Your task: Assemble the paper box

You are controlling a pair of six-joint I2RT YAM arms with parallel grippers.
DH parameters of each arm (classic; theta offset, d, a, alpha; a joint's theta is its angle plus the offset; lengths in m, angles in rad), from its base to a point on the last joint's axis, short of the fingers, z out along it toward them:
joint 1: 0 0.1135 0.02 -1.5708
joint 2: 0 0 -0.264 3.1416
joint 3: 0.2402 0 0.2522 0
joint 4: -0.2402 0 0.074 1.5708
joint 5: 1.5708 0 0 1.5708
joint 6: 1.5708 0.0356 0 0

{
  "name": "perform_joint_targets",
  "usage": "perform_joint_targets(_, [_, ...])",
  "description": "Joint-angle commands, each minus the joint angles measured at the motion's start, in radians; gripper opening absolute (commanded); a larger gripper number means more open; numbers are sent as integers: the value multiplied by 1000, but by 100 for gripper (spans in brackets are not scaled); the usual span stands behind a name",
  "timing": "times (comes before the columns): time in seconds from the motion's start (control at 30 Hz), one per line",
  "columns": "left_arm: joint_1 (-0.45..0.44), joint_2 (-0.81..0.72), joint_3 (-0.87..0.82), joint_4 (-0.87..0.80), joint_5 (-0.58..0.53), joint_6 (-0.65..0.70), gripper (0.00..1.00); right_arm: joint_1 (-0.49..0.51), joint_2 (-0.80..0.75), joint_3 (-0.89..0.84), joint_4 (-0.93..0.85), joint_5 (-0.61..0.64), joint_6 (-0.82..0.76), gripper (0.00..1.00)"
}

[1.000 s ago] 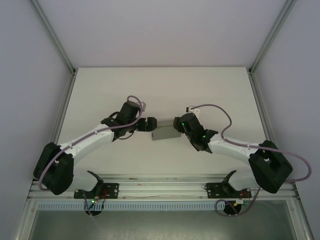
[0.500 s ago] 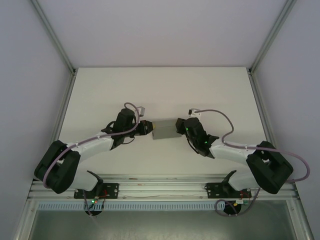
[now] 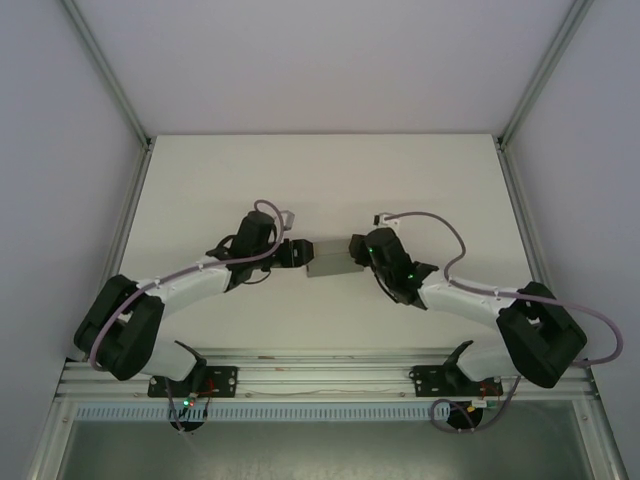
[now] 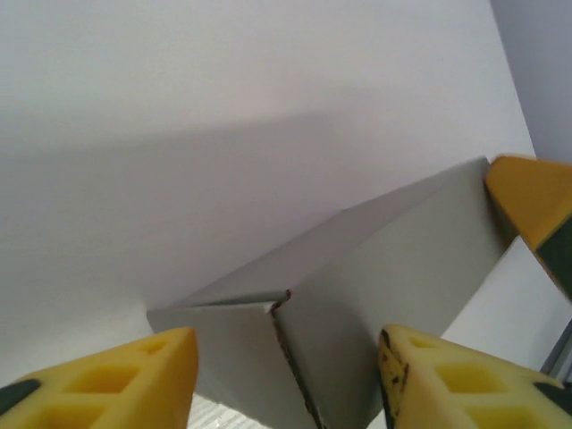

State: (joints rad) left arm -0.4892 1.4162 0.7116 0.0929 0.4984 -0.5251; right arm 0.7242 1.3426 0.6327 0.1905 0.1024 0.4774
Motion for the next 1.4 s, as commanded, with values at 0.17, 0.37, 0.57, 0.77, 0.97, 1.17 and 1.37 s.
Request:
perform_joint_targets(0.17, [-6, -31, 183, -203, -166, 122, 100, 8, -45, 183, -301, 49, -120, 61])
perform_joint_targets(0.37, [24, -60, 266, -293, -336, 135, 100, -5, -71, 279, -360, -86, -379, 94])
perform_joint_targets(0.57, [212, -105, 243, -317, -385, 94, 100, -11, -47, 369, -560, -437, -1050, 100])
perform_joint_targets(0.77, [398, -100, 165, -330, -376, 47, 100, -9, 108, 554, -886, -525, -1510, 100])
perform_joint_targets(0.97, [451, -127, 98, -316, -405, 54, 100, -6, 312, 711, -988, -368, -1608, 98])
perform_joint_targets(1.17, [453, -133, 95, -323, -415, 77, 100, -1, 464, 818, -1049, -334, -1631, 84])
perform_joint_targets(1.37, [454, -154, 90, -328, -432, 90, 100, 18, 579, 859, -1046, -205, -1582, 60])
